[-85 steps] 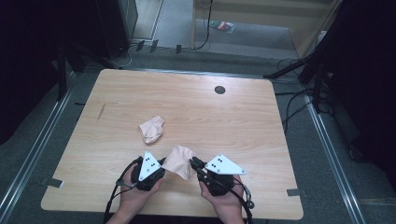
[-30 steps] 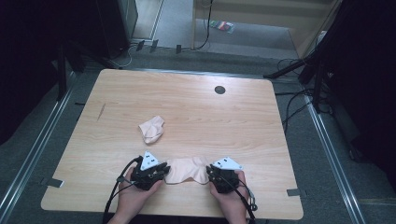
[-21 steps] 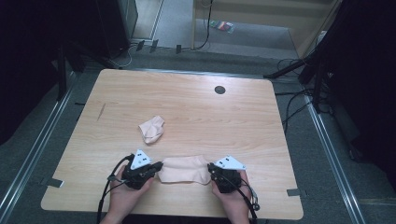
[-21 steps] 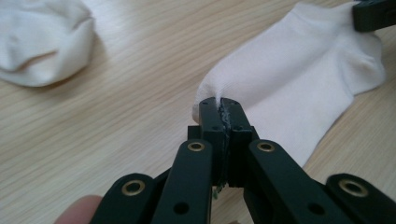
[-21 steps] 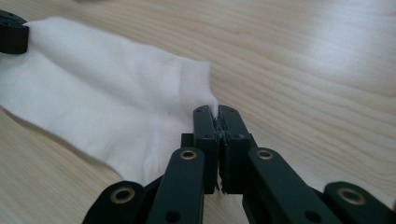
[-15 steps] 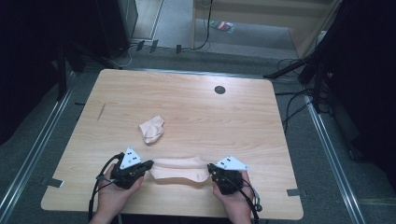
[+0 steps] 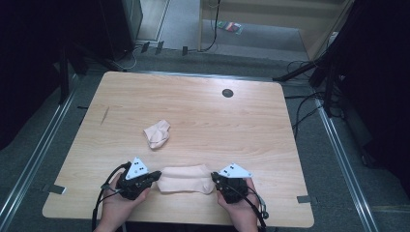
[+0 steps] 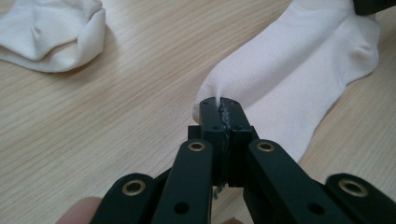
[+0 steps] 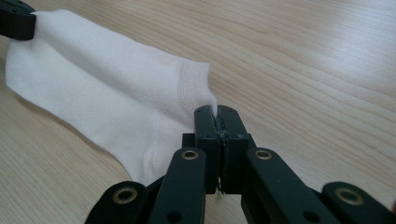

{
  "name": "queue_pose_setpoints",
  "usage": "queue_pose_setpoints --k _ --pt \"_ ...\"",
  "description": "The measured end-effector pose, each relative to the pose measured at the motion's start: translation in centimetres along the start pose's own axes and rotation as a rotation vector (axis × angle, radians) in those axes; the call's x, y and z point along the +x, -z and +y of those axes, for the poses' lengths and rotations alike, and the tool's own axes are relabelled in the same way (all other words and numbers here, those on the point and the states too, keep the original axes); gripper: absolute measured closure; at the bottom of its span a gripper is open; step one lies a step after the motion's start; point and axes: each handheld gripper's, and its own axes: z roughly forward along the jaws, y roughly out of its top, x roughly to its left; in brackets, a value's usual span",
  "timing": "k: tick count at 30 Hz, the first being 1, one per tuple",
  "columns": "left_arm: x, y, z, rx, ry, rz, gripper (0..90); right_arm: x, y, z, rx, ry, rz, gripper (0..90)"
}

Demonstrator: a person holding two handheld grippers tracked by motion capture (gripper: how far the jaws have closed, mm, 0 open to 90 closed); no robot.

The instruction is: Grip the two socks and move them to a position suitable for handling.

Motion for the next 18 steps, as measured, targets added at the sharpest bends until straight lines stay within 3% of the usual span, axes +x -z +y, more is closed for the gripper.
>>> queue_pose_setpoints --k 6,11,12,13,15,18 --pt "-0.18 -0.43 -0.18 0.004 0.004 -0.002 90.0 -0.01 -0.07 -0.06 0.001 -0.002 0.004 89.0" --pt "0.01 -0.66 -0.36 -0.001 0.021 -0.045 89.3 -0.15 -0.33 -0.26 -0.001 -0.005 0.016 85.5" --pt "0.01 -0.7 -0.41 -0.007 0.021 -0.043 85.4 -0.25 -0.38 -0.28 -0.01 -0.016 0.023 75.9" --pt "0.07 -0.75 -0.44 -0.015 0.025 -0.041 85.4 -0.25 -0.38 -0.28 -0.01 -0.016 0.023 75.9" --pt "0.27 -0.85 -0.44 -0.026 0.055 -0.033 68.7 -0.37 -0.45 -0.22 -0.02 -0.026 0.021 59.8" --pt "0.78 -0.69 -0.48 -0.058 0.098 -0.036 55.9 -0.6 -0.43 -0.08 -0.037 -0.046 0.021 44.8"
